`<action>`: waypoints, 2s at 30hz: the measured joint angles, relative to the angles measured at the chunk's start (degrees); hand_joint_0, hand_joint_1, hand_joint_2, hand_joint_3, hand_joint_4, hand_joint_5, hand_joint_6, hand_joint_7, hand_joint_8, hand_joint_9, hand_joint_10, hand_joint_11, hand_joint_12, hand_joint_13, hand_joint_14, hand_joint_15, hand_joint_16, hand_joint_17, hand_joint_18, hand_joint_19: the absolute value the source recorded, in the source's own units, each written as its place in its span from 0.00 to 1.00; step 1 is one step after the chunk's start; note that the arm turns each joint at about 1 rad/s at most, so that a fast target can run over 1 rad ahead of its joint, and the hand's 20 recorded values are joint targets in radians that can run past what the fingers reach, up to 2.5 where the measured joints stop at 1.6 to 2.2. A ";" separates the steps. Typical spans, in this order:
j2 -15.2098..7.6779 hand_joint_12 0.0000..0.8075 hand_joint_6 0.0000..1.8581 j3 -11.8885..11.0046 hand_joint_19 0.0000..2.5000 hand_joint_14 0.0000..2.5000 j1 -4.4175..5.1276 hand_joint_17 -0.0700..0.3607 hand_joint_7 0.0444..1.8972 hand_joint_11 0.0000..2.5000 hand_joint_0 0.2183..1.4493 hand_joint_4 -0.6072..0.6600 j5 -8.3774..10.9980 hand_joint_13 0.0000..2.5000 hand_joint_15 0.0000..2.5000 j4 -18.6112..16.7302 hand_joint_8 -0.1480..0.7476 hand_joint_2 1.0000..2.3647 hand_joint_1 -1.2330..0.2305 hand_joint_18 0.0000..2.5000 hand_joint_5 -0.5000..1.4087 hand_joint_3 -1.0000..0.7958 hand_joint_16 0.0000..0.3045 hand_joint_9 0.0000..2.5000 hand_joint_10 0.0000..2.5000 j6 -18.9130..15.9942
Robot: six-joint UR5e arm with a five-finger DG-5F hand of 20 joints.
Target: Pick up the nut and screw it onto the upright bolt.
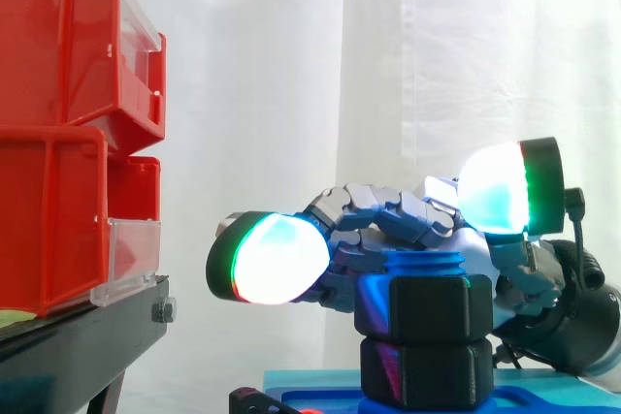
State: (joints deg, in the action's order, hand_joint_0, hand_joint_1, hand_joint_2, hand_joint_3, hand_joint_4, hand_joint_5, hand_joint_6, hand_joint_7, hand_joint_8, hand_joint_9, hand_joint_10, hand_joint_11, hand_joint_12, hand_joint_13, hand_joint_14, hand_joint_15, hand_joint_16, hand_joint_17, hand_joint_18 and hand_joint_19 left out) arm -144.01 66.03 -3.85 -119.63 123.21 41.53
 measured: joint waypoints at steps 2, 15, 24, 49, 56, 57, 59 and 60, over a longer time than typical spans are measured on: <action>-0.02 0.48 0.27 0.03 0.00 0.00 0.12 0.51 0.31 0.00 0.12 0.53 0.13 0.00 0.00 0.35 0.40 0.00 0.70 0.00 0.11 0.28 0.22 0.00 0.00 0.36; -0.04 0.50 0.27 0.07 0.00 0.00 0.24 0.51 0.44 0.00 0.11 0.64 -0.21 0.00 0.00 1.36 0.44 0.00 0.72 0.00 0.12 0.28 0.22 0.01 0.00 0.67; -0.05 0.49 0.27 0.08 0.00 0.00 0.15 0.51 0.54 0.00 0.13 0.70 -0.97 0.03 0.00 1.31 0.48 0.00 0.72 0.00 0.15 0.28 0.22 0.07 0.00 0.61; -0.04 0.46 0.35 -0.61 0.00 0.00 -1.99 0.47 0.55 0.00 0.15 0.71 -4.34 0.12 0.00 -0.58 0.52 0.00 0.68 0.01 0.18 0.28 0.19 0.19 0.00 0.49; -0.04 0.44 0.37 -0.67 0.00 0.00 -2.33 0.45 0.52 0.00 0.16 0.71 -4.48 0.15 0.00 -0.61 0.52 0.00 0.66 0.05 0.20 0.28 0.18 0.23 0.00 0.49; -0.04 0.44 0.37 -0.69 0.00 0.00 -2.38 0.45 0.52 0.00 0.16 0.71 -4.50 0.16 0.00 -0.61 0.53 0.00 0.66 0.06 0.20 0.28 0.18 0.24 0.00 0.50; -0.04 0.44 0.38 -0.71 0.00 0.00 -2.43 0.45 0.51 0.00 0.17 0.71 -4.54 0.17 0.00 -0.61 0.53 0.00 0.66 0.07 0.21 0.28 0.18 0.26 0.00 0.51; -0.04 0.43 0.38 -0.71 0.00 0.00 -2.45 0.45 0.50 0.00 0.17 0.71 -4.58 0.17 0.00 -0.62 0.53 0.00 0.66 0.07 0.21 0.28 0.18 0.26 0.00 0.52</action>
State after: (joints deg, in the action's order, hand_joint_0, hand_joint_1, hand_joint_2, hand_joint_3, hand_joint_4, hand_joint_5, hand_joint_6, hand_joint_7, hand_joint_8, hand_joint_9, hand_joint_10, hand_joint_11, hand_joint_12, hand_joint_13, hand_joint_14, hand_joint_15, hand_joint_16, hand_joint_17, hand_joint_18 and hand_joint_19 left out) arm -144.05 65.32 -6.30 -124.21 122.59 42.05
